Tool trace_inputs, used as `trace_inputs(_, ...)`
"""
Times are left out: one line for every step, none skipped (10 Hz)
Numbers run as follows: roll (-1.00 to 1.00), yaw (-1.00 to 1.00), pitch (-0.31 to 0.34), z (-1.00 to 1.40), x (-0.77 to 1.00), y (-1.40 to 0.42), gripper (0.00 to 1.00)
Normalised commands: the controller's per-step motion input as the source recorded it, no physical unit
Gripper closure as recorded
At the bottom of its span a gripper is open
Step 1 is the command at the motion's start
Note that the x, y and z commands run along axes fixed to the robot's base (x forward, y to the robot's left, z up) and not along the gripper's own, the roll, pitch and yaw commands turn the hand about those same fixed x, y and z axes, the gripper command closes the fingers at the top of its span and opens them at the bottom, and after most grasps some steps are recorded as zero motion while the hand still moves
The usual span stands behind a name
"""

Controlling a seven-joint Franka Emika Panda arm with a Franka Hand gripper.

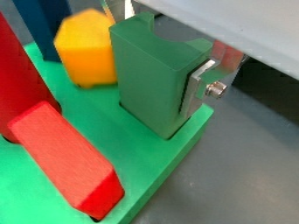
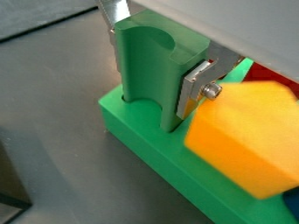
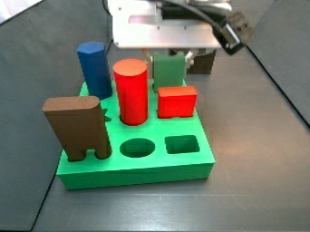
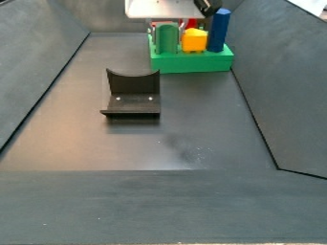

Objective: Pick up the arch object. Move up. Place the arch object on the fixture. Regrasp the arch object. Rotate the arch object. Move to above the board. Insert the arch object.
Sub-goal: Insert the arch object.

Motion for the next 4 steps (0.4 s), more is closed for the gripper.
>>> trace_inputs(0.12, 0.00, -0.057, -0.55, 0.17, 0.00, 1.00)
trace_inputs(0.03, 0.00, -0.157, -0.26, 0.00, -0.01, 1.00)
trace_inputs(0.01, 0.00, -0.094, -0.08, 0.00, 0.00, 1.00)
trace_inputs(0.00, 0.00, 0.000, 0.00, 0.00, 0.00, 1.00)
